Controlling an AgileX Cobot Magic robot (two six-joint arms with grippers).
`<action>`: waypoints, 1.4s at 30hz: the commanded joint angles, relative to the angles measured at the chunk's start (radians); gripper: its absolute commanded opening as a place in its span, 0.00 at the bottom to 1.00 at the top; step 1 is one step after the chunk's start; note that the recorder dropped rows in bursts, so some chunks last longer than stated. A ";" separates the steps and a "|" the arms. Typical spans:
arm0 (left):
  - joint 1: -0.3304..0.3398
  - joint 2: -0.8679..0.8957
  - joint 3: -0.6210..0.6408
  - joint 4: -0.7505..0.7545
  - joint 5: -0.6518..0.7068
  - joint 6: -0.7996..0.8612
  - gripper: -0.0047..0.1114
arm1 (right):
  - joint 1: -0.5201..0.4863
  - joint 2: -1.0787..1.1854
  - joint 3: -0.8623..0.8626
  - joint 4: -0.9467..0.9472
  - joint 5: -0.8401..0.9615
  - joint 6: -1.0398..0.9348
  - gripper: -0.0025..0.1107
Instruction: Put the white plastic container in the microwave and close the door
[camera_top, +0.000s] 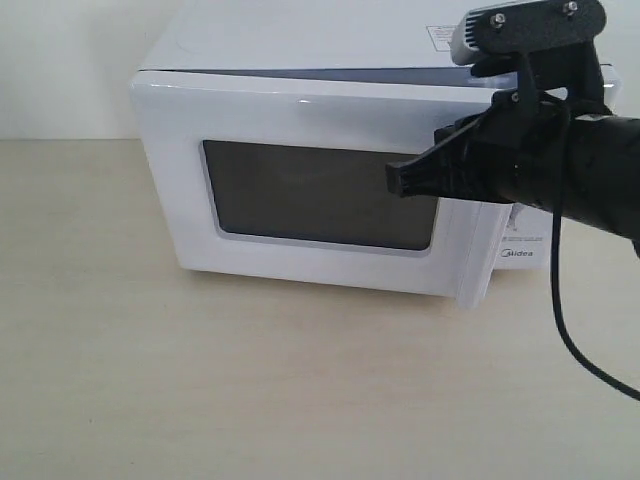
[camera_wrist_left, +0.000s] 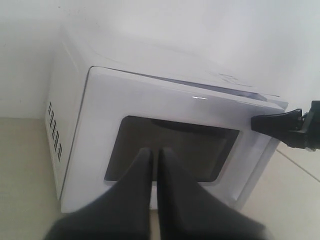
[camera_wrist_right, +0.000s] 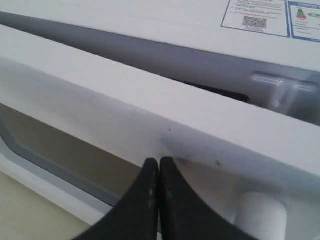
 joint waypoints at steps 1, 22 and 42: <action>-0.003 -0.005 0.005 -0.012 -0.027 0.007 0.08 | 0.000 0.024 -0.022 0.005 -0.019 0.003 0.02; -0.003 -0.005 0.005 -0.012 0.000 0.025 0.08 | 0.000 0.028 -0.022 0.009 -0.102 0.004 0.02; -0.003 -0.005 0.005 -0.012 0.002 0.032 0.08 | 0.000 0.100 -0.059 0.007 -0.147 -0.001 0.02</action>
